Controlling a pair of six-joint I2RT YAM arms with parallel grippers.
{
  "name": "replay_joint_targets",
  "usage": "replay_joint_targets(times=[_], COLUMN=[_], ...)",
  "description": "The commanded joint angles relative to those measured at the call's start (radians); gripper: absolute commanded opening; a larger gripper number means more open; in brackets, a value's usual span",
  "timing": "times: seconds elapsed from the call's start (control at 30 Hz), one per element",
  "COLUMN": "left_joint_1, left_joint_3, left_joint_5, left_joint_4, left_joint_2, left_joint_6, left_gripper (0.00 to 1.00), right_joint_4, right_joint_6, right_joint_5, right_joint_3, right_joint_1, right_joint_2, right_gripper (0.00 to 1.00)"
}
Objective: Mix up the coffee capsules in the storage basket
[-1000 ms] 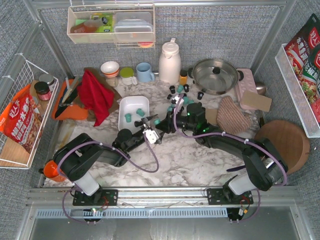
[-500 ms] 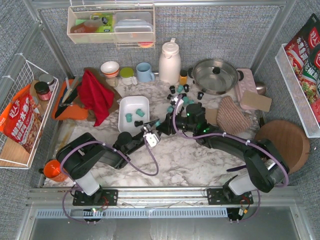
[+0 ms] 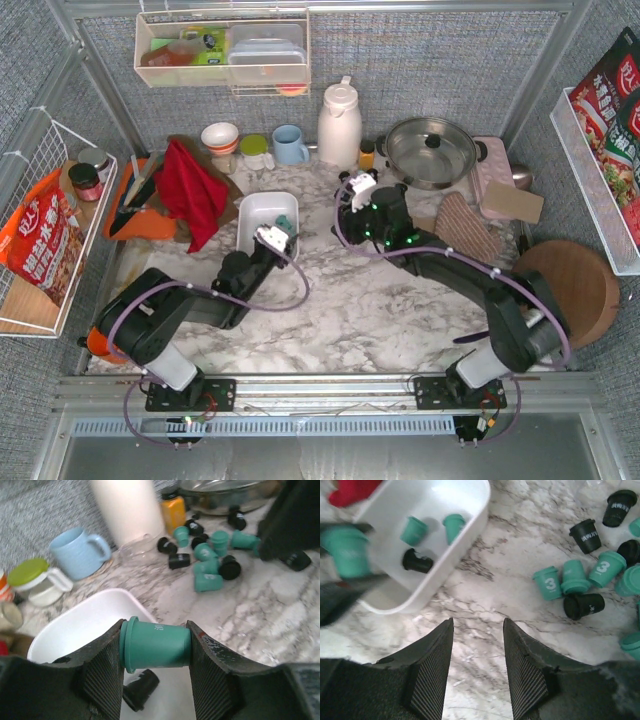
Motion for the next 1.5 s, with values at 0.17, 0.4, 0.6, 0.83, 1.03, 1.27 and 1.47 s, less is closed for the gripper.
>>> replay_joint_targets(times=[0.17, 0.4, 0.6, 0.83, 1.03, 1.27, 1.47], left_joint_1=[0.158, 0.251, 0.259, 0.259, 0.259, 0.258, 0.257], left_joint_3=[0.238, 0.377, 0.482, 0.453, 0.384, 0.329, 0.306], left_joint_5=[-0.082, -0.019, -0.014, -0.047, -0.041, -0.029, -0.023], left_joint_4=[-0.625, -0.772, -0.864, -0.836, -0.802, -0.812, -0.812], left_joint_2=[-0.046, 0.062, 0.128, 0.079, -0.031, -0.122, -0.149], left_joint_6=[-0.312, -0.392, -0.417, -0.427, -0.436, -0.429, -0.428], left_gripper=[0.29, 0.32, 0.58, 0.99, 0.99, 0.99, 0.99], right_joint_4=[-0.291, -0.452, -0.533, -0.63, -0.698, -0.77, -0.824], right_joint_6=[-0.285, -0.425, -0.459, -0.493, -0.521, -0.535, -0.546], right_joint_5=[0.133, 0.164, 0.163, 0.146, 0.127, 0.146, 0.19], right_joint_3=[0.325, 0.521, 0.628, 0.741, 0.831, 0.921, 0.987], right_joint_1=[-0.037, -0.046, -0.047, -0.047, -0.046, -0.038, -0.019], right_joint_2=[0.315, 0.511, 0.589, 0.663, 0.724, 0.781, 0.834], right_gripper=[0.48, 0.49, 0.49, 0.5, 0.49, 0.49, 0.49])
